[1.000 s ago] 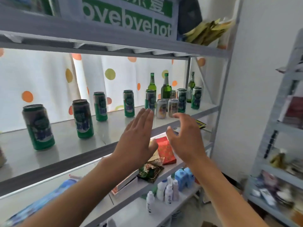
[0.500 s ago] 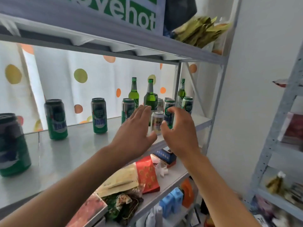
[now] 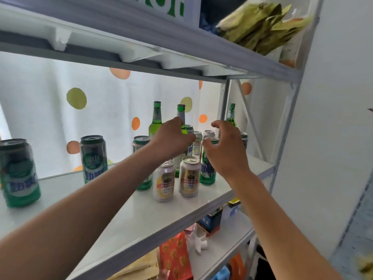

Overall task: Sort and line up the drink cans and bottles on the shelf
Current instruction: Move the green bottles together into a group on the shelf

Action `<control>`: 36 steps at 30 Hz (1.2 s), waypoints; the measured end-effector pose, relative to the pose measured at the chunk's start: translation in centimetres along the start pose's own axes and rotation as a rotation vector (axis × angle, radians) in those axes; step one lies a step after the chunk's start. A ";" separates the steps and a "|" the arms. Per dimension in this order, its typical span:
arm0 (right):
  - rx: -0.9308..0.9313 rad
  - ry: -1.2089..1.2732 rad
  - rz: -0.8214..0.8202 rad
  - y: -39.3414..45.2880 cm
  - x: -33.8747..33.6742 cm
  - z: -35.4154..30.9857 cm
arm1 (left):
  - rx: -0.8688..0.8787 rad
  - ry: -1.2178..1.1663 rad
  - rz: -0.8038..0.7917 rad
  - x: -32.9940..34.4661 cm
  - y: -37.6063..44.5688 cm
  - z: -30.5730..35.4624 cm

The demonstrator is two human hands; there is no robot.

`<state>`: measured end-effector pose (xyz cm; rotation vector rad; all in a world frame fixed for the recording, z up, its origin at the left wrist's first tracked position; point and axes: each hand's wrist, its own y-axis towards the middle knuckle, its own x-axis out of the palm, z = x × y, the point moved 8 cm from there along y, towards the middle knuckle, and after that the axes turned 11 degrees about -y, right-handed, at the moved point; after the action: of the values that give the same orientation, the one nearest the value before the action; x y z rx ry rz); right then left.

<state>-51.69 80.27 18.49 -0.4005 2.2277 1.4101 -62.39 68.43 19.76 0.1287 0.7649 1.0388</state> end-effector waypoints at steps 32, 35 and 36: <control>0.490 0.105 -0.531 25.1 19.7 29.1 | -0.413 0.277 0.281 5.1 13.9 -9.2; 0.478 0.069 -0.567 25.2 21.5 29.9 | -0.448 0.104 0.255 5.1 13.8 -9.1; 0.469 0.056 -0.560 25.3 21.8 30.0 | -0.482 0.030 0.235 5.1 13.7 -9.0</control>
<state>-75.32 118.31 15.43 -0.8169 2.1598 0.5780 -76.61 77.54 16.52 -0.2163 0.5154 1.4239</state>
